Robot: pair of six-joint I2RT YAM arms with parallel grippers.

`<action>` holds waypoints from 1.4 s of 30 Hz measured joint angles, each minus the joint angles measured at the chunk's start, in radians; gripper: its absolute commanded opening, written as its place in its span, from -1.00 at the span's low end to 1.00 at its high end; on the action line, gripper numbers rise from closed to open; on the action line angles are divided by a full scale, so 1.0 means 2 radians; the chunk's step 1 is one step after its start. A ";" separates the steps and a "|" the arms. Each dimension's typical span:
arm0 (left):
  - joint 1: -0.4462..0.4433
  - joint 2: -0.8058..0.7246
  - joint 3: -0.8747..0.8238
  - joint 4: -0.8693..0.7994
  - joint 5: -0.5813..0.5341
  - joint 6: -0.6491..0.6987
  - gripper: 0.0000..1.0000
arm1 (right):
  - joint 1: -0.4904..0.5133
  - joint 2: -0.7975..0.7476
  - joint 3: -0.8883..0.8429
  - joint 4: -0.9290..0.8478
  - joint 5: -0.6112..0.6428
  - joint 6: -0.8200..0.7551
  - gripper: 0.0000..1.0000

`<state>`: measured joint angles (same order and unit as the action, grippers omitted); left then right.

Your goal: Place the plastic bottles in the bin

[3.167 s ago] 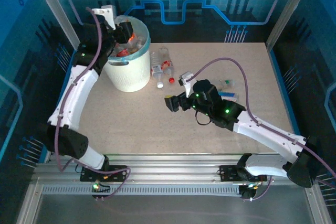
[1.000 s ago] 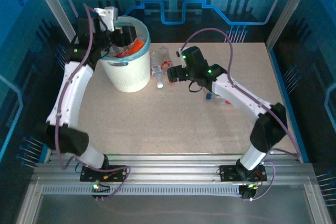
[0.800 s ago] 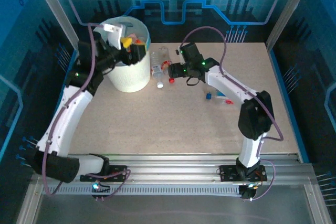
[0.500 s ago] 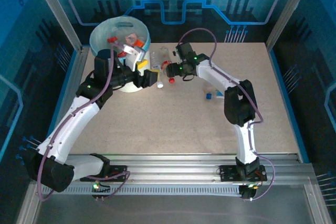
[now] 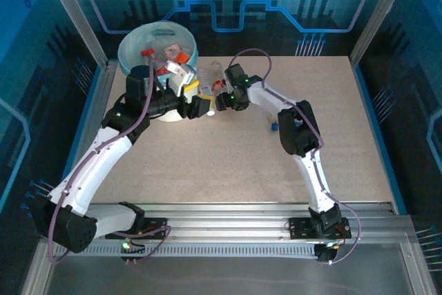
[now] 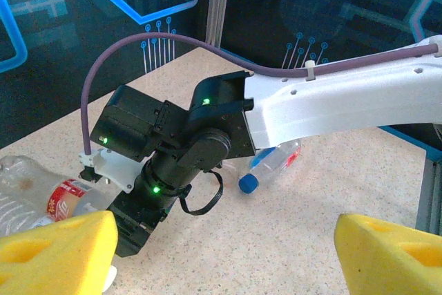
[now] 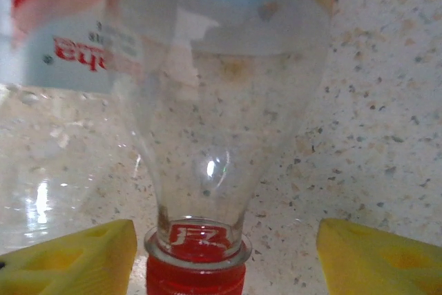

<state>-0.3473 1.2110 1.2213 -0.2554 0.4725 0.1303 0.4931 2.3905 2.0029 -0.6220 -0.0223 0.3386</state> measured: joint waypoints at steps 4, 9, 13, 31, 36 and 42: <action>0.000 0.004 0.000 0.000 0.002 0.000 0.62 | -0.003 0.002 0.000 0.001 -0.007 0.002 0.12; 0.000 0.005 0.000 0.000 0.004 0.000 0.61 | -0.008 0.002 -0.002 0.006 -0.013 0.008 -0.17; 0.000 0.009 0.001 -0.001 0.004 0.000 0.61 | -0.011 -0.002 -0.016 0.014 -0.018 0.009 -0.35; -0.001 0.010 0.055 -0.001 -0.059 -0.136 0.59 | -0.023 -0.262 -0.249 0.064 -0.043 0.023 -0.73; -0.001 0.009 0.055 -0.004 -0.077 -0.221 0.56 | -0.022 -0.399 -0.360 0.103 -0.048 0.029 -0.87; -0.001 0.008 0.055 -0.016 -0.080 -0.313 0.62 | -0.002 -0.557 -0.472 0.161 -0.063 0.023 -0.93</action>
<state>-0.3489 1.2278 1.3308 -0.2874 0.3134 -0.4953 0.4892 1.2774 1.0599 -0.3000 -0.1478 0.3847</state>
